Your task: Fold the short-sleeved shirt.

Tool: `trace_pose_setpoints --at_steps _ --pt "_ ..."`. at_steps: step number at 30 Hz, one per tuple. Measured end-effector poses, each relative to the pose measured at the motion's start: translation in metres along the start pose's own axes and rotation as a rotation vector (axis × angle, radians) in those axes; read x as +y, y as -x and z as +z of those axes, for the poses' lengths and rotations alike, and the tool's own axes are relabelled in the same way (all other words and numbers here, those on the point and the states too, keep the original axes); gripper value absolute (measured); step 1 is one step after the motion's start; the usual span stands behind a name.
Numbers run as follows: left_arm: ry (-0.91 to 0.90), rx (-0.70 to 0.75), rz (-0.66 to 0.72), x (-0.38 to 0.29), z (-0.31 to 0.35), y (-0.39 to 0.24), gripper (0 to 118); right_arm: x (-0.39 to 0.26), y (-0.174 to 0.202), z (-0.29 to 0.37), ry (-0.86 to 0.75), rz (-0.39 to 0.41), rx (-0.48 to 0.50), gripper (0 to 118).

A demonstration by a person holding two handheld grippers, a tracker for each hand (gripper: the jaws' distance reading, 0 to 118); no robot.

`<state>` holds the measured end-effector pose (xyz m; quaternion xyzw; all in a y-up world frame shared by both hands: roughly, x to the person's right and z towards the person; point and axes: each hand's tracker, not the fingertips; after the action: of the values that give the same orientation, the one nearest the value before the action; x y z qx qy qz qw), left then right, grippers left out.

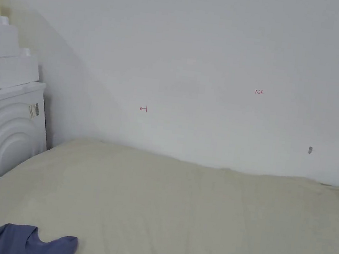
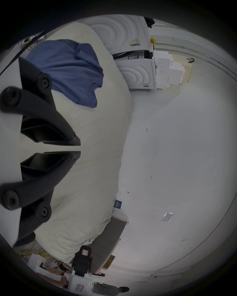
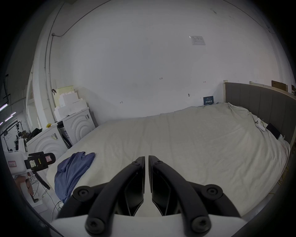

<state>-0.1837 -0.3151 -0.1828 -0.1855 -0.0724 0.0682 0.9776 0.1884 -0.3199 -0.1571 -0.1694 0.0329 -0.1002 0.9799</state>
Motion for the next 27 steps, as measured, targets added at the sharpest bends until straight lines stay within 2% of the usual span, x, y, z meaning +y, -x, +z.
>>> trace_pose_setpoints --at_steps 1,3,12,16,17,20,22,23,27 --pt "0.001 0.004 -0.01 0.0 0.0 0.0 18 -0.001 0.002 -0.001 0.002 0.007 0.004 5" --pt "0.007 0.004 -0.022 -0.001 -0.001 0.001 30 -0.001 0.006 -0.003 0.019 0.032 0.009 5" --pt "0.005 -0.017 0.005 -0.004 0.002 0.027 31 -0.002 0.015 -0.003 0.034 0.062 0.034 5" --pt "0.052 0.1 -0.05 0.002 -0.007 0.084 64 -0.006 0.016 0.0 0.055 0.077 0.048 5" --pt "0.066 0.137 -0.068 0.004 -0.011 0.101 68 -0.008 0.015 -0.001 0.066 0.076 0.051 5" --pt "0.14 0.251 -0.105 0.008 -0.032 0.149 85 -0.015 0.014 -0.007 0.098 0.041 0.054 5" --pt "0.162 0.244 -0.084 0.009 -0.047 0.176 104 -0.02 0.011 -0.012 0.121 0.013 0.055 5" --pt "0.203 0.256 -0.062 0.009 -0.059 0.19 108 -0.022 0.01 -0.015 0.129 0.003 0.057 5" --pt "0.321 0.312 -0.092 0.005 -0.119 0.222 109 -0.029 0.012 -0.029 0.173 -0.022 0.052 5"
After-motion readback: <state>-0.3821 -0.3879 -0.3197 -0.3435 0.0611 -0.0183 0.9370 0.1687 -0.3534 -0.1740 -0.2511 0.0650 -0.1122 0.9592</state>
